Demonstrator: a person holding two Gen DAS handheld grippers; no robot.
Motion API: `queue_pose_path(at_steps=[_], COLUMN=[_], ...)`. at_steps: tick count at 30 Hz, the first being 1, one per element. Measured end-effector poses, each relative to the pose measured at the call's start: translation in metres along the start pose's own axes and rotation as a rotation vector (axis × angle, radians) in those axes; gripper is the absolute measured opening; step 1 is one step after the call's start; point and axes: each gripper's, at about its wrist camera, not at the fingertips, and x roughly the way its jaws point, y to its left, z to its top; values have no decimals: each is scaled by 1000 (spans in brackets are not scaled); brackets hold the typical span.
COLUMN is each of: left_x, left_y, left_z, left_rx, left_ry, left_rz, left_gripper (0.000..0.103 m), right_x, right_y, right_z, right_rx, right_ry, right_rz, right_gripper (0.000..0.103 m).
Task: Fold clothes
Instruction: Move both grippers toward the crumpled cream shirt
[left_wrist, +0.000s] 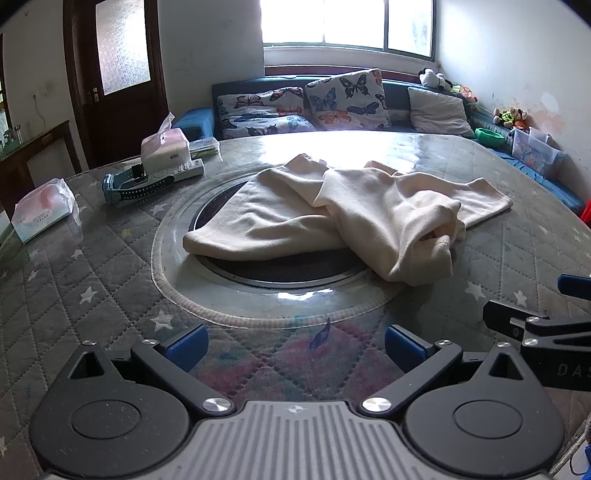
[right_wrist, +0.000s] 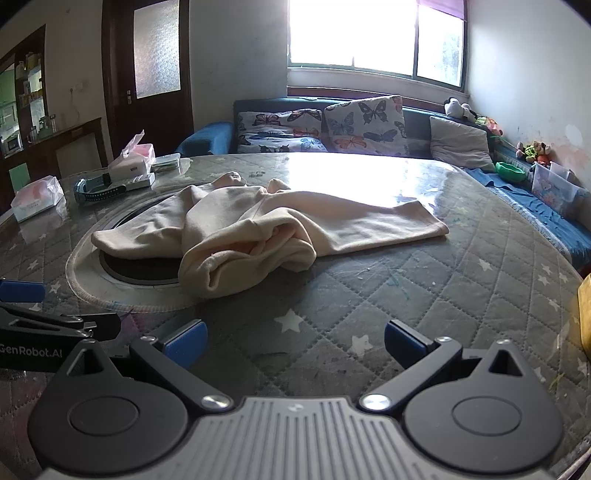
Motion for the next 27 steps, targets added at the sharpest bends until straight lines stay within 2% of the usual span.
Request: queue_pose_path(at_steps=[27], left_x=[24], left_y=[12], left_z=[38], left_rx=[-12], left_ry=[29], left_rz=[-5], left_gripper=[103], right_x=[27], right_y=[10], right_z=[35], right_rx=[-39], right_ry=[11], right_rz=[31], right_gripper=[103])
